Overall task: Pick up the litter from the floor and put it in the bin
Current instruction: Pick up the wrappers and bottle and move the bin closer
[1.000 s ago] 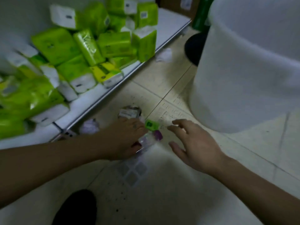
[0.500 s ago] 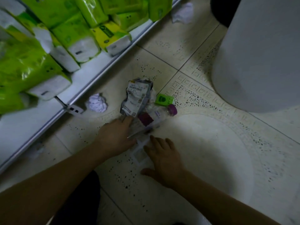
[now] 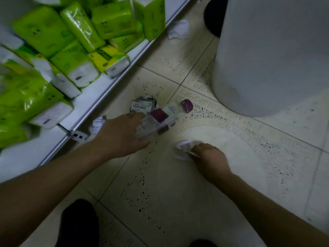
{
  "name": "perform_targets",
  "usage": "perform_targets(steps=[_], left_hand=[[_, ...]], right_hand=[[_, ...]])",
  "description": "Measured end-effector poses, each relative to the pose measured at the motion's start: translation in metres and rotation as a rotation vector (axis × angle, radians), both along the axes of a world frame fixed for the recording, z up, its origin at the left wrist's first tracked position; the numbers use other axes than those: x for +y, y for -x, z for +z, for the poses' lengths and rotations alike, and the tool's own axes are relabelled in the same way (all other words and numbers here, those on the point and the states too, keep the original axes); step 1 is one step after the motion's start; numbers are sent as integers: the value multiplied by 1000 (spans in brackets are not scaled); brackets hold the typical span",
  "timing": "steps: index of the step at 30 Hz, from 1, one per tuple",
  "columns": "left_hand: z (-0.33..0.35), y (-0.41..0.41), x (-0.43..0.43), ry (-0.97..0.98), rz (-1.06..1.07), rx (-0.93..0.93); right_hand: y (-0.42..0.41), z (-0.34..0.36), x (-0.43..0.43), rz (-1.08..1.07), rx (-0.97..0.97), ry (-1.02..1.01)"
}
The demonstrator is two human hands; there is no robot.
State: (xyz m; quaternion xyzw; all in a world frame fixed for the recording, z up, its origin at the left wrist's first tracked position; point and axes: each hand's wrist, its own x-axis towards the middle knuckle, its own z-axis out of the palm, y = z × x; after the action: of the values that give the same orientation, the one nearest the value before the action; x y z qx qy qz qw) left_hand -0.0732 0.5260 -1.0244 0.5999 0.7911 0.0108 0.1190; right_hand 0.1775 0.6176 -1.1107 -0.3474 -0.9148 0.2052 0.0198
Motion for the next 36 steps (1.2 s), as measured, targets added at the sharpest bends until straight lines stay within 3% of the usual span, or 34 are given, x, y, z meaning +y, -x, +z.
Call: perform_targets(steps=[4, 8, 15, 19, 25, 30, 32, 36], left_hand=[[50, 7, 26, -123, -214, 104], [114, 20, 54, -206, -424, 348], [218, 29, 96, -330, -302, 580], [254, 24, 121, -500, -49, 467], [275, -33, 175, -686, -28, 78], [261, -96, 215, -457, -154, -354], [250, -106, 222, -410, -233, -373], [242, -81, 217, -304, -428, -105]], right_hand=[[-5, 51, 16, -109, 170, -15], [-4, 116, 31, -125, 277, -201], [20, 247, 62, -80, 356, -448], [29, 312, 87, -137, 335, -550], [2, 377, 130, -486, 312, -470], [-37, 372, 144, -744, 78, -228], [-46, 353, 140, -787, 56, -227], [-54, 333, 139, -743, 1, -221]])
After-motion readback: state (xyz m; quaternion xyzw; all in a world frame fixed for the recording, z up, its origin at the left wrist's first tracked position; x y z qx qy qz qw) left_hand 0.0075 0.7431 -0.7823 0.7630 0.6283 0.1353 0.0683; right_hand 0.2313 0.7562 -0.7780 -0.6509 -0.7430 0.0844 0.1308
